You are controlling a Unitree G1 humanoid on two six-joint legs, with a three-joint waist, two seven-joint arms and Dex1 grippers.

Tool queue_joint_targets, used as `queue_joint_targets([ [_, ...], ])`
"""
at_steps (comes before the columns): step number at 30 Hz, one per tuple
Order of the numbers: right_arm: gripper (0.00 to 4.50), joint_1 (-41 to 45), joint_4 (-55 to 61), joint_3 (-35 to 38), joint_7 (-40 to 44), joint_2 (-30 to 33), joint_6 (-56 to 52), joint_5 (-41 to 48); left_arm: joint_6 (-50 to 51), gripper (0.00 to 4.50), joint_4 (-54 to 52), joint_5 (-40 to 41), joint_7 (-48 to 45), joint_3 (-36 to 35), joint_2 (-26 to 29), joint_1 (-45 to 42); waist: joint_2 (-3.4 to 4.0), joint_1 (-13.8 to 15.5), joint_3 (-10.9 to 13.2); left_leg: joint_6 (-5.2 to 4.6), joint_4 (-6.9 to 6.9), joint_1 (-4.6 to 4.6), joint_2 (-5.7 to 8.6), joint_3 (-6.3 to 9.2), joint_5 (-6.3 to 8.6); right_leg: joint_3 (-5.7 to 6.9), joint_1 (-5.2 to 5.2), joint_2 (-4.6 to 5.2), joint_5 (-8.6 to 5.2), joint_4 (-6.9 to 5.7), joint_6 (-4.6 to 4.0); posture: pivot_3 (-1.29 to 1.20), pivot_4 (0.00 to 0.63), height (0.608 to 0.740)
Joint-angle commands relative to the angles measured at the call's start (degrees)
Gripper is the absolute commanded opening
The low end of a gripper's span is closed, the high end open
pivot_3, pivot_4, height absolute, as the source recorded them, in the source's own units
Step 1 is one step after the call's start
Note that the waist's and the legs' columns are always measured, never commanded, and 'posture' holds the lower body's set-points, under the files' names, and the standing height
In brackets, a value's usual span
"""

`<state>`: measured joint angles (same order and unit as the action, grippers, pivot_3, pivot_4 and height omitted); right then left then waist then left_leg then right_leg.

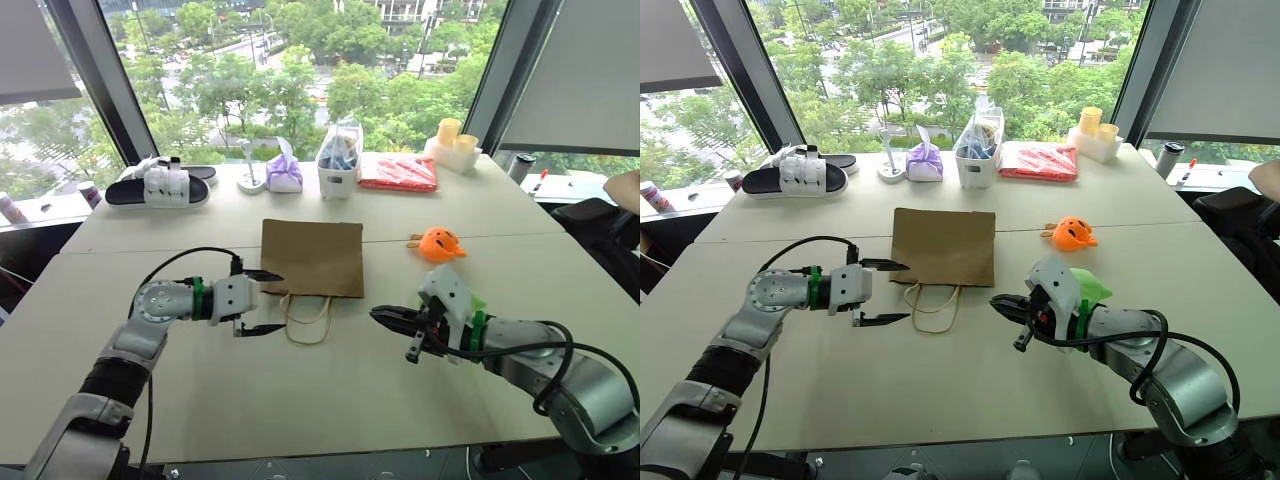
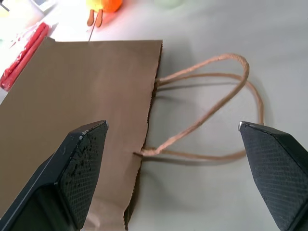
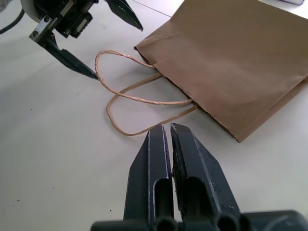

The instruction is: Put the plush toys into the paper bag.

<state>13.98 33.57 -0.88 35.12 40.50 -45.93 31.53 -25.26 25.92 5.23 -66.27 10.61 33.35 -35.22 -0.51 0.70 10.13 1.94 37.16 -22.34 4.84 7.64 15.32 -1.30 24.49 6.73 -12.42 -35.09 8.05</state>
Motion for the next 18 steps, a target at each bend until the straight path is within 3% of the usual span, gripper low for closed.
queue_joint_targets([
  [1, 0.13, 0.4, 1.2, -0.3, -0.4, -0.6, 0.6, -0.6, -3.9, 3.94, 3.1, -1.1, 0.2, 0.7, -1.9, -2.8, 0.00, 0.0, 0.0, 0.00, 0.00, 0.00, 0.01, 0.00, 0.00, 0.00, 0.00, 0.00, 0.00, 0.00, 0.00, 0.00, 0.150, 0.740],
  [3, 0.13, 0.0, 1.7, -0.4, -1.0, -1.2, 0.2, -0.4, -4.7, 3.20, 4.5, -1.1, -0.1, 0.7, -2.8, -3.9, 0.00, -0.1, 0.0, 0.00, -0.01, 0.00, 0.02, 0.01, 0.00, 0.00, 0.00, 0.00, 0.00, -0.01, 0.00, 0.00, 0.150, 0.740],
  [9, 0.13, -3.6, 3.6, -3.0, -3.9, -2.6, 0.0, -2.5, -0.9, 0.14, 3.7, 2.3, -3.1, -0.3, -3.0, -6.3, -0.01, -0.2, 0.0, 0.00, -0.01, 0.00, 0.02, 0.04, 0.00, 0.01, 0.01, -0.01, 0.00, -0.04, 0.00, 0.00, 0.150, 0.740],
  [14, 0.13, -6.0, 2.6, -7.0, -8.8, -9.0, 3.1, -6.2, 15.6, 0.05, -4.5, 8.8, -2.9, -2.7, -3.8, -8.6, -0.01, -0.3, 0.0, -0.01, 0.03, 0.00, 0.03, 0.07, 0.00, 0.01, 0.01, -0.02, 0.00, -0.08, 0.01, 0.00, 0.150, 0.740],
  [18, 0.13, -1.5, -7.8, -13.0, -18.0, -23.1, 7.9, -13.0, 26.4, 0.05, -12.3, 12.5, -1.8, -3.5, -4.1, -9.2, -0.06, -1.4, 0.0, 0.01, 0.04, 0.03, 0.03, 0.11, -0.02, 0.01, 0.00, -0.04, 0.00, -0.16, 0.01, 0.00, 0.150, 0.740],
])
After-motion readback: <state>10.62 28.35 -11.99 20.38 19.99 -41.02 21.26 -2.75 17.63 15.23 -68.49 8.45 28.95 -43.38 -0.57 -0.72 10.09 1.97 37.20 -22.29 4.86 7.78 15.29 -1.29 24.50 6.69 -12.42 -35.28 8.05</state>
